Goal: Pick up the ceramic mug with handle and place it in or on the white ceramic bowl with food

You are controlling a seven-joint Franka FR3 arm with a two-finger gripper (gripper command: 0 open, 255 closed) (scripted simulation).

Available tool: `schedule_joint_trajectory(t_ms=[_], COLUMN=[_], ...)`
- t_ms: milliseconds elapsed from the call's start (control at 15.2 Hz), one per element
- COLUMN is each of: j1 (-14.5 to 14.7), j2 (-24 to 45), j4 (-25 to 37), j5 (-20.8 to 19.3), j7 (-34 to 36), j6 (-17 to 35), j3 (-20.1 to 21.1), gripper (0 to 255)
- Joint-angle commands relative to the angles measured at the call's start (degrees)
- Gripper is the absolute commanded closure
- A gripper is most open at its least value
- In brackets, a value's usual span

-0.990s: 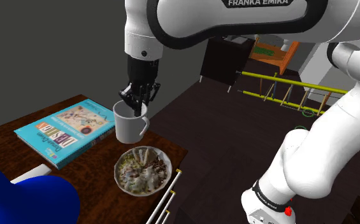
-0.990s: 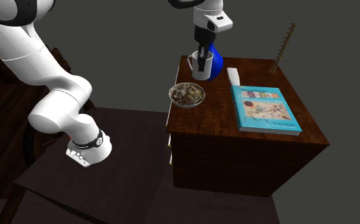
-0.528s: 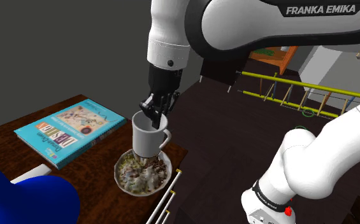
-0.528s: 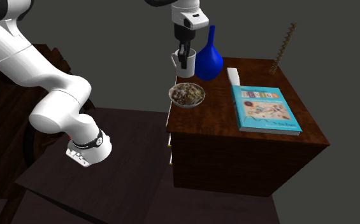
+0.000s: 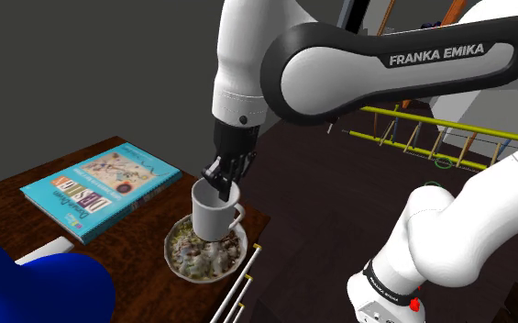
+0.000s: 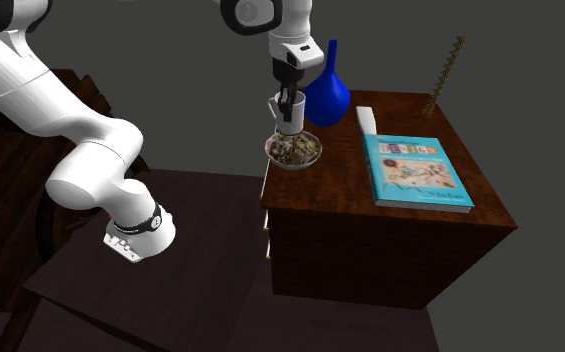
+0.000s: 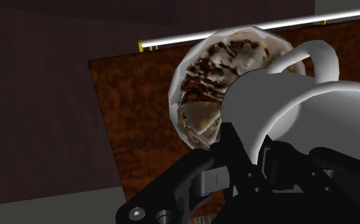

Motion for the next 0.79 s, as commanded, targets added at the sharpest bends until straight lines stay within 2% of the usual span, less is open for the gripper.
schedule_joint_trajectory(t_ms=[0,396,726], j1=[0.09,0.21,0.21], j2=[0.14,1.25,1.25], j4=[-1.41,-5.45,-5.45], j5=[0.11,0.27,0.27], j7=[0.00,-0.18,-0.18], j6=[1.59,6.71,6.71], j3=[0.21,0.78,0.78], gripper=[255,255,255])
